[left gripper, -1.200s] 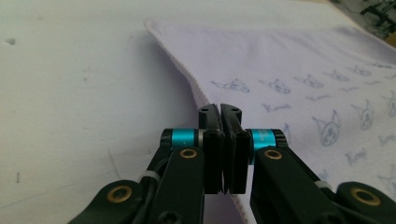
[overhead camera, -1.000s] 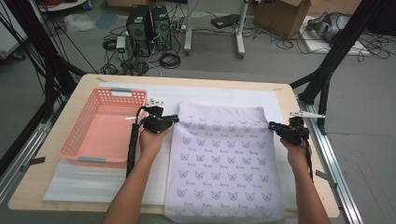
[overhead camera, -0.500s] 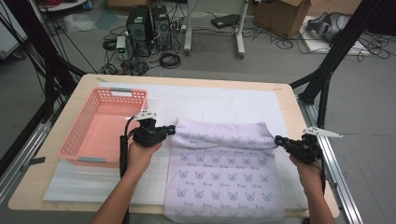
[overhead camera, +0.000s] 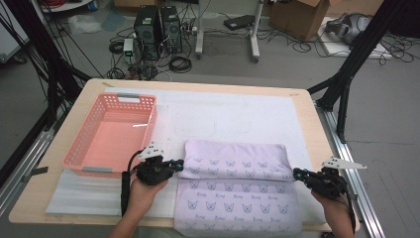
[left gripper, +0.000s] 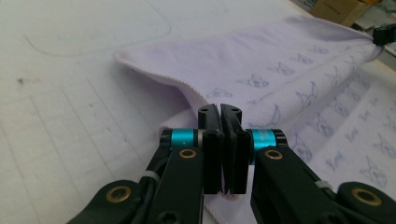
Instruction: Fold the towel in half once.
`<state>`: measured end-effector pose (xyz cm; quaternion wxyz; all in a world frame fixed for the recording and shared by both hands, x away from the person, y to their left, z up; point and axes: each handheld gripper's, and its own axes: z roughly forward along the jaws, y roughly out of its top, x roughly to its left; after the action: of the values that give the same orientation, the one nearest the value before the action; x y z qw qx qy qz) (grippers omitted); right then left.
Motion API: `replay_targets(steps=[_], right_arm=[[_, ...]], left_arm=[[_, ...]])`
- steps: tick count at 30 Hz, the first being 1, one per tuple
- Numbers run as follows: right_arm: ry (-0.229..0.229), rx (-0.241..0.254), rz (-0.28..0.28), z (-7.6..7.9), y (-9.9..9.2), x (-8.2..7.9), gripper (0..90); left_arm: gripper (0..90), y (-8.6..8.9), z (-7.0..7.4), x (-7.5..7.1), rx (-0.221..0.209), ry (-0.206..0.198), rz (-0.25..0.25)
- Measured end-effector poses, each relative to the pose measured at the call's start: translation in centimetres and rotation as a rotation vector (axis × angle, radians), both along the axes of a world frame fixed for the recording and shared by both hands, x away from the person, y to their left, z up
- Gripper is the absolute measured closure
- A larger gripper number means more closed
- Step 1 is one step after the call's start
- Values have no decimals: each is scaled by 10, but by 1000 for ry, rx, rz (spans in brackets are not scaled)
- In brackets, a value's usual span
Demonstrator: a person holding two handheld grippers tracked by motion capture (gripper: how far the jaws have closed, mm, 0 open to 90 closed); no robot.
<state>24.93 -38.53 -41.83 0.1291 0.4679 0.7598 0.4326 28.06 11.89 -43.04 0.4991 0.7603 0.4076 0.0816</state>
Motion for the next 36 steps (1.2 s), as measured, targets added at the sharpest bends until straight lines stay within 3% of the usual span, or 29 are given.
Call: replay_targets(steps=[2, 4, 7, 9, 11, 13, 16, 19, 23, 26, 28, 29, 30, 31, 32, 34, 36], right_arm=[[25, -31, 4, -4, 3, 1, 836], [27, -46, -18, -4, 5, 6, 683], [9, -49, -61, 3, 9, 18, 600], [1, -73, -80, 6, 13, 29, 561], [3, -102, -85, 7, 19, 42, 537], [10, -123, -100, 6, 24, 55, 527], [28, -128, -105, 2, 29, 71, 525], [54, -141, -106, -5, 32, 82, 526], [78, -166, -118, -11, 33, 89, 530], [93, -197, -115, -15, 34, 92, 599], [95, -223, -99, -18, 36, 92, 669], [87, -230, -101, -18, 36, 91, 713], [88, -226, -97, -18, 35, 91, 812], [92, -214, -82, -17, 34, 91, 839], [88, -222, -77, -16, 35, 91, 851], [64, -210, -65, -14, 34, 88, 855], [34, -179, -62, -8, 32, 82, 855]], left_arm=[[829, -3, -3, 5, 14, 4, 18], [647, -5, -3, 13, 17, 18, 38], [482, -12, -1, 28, 30, -17, 70], [451, -15, -2, 37, 37, -41, 98], [428, -17, -2, 47, 50, -43, 110], [428, -18, -4, 57, 30, -32, 117], [434, -20, -7, 68, 21, -20, 127], [439, -22, -12, 75, 62, 36, 124], [453, -27, -19, 77, 119, 65, 124], [544, -30, -18, 75, 174, 30, 140], [700, -29, -19, 73, 211, 2, 156], [765, -28, -19, 73, 197, 12, 158], [837, -27, -18, 74, 175, 36, 144], [871, -28, -18, 73, 169, 45, 145], [876, -28, -17, 72, 167, 45, 140], [881, -25, -10, 68, 122, 21, 146], [881, -20, -2, 63, 54, 0, 144]])
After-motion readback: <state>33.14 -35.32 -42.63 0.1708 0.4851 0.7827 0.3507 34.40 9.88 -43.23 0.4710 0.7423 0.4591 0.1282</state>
